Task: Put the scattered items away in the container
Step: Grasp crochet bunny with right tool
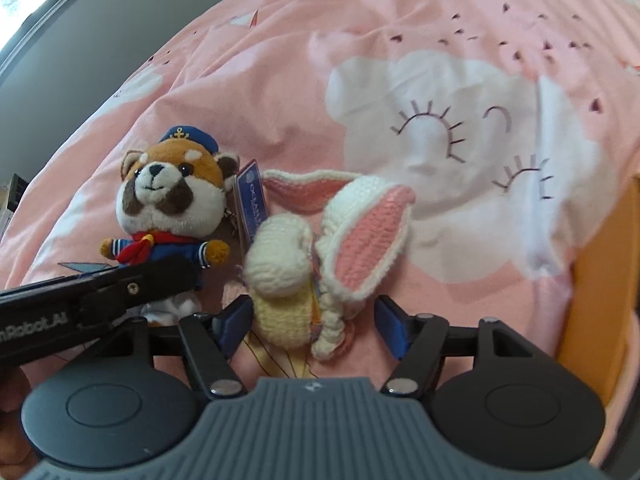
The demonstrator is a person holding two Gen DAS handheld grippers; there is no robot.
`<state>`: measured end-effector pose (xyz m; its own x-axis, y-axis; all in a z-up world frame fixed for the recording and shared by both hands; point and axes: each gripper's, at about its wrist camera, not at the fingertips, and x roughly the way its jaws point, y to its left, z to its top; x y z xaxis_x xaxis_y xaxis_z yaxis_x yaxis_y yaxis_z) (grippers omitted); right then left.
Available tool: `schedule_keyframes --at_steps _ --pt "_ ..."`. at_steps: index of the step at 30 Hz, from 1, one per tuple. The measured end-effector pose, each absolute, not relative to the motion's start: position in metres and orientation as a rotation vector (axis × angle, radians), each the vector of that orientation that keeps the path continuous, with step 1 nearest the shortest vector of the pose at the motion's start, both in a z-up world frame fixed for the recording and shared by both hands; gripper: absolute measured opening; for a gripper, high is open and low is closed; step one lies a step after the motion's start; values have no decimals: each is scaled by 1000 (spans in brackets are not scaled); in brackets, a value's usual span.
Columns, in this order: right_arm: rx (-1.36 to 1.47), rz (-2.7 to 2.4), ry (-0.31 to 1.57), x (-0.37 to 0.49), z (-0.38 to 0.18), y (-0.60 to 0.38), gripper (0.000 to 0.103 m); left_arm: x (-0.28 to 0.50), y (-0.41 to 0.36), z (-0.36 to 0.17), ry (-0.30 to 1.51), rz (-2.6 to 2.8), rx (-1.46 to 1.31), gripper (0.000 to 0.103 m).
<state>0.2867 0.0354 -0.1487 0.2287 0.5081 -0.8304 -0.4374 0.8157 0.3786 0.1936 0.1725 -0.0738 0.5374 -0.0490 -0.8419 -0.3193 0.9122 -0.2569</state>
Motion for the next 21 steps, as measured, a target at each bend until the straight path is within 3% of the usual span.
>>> schedule_keyframes --at_steps 4,6,9,15,21 --pt "13 701 1132 280 -148 42 59 190 175 -78 988 145 -421 42" --pt "-97 729 1089 273 -138 45 50 188 174 -77 984 128 -426 42" --pt "-340 778 1023 261 -118 51 47 186 174 -78 981 81 -480 41" --pt "-925 833 794 219 -114 59 47 181 162 -80 973 77 -420 41" --pt "-908 788 780 212 -128 53 52 181 156 -97 997 68 -395 42"
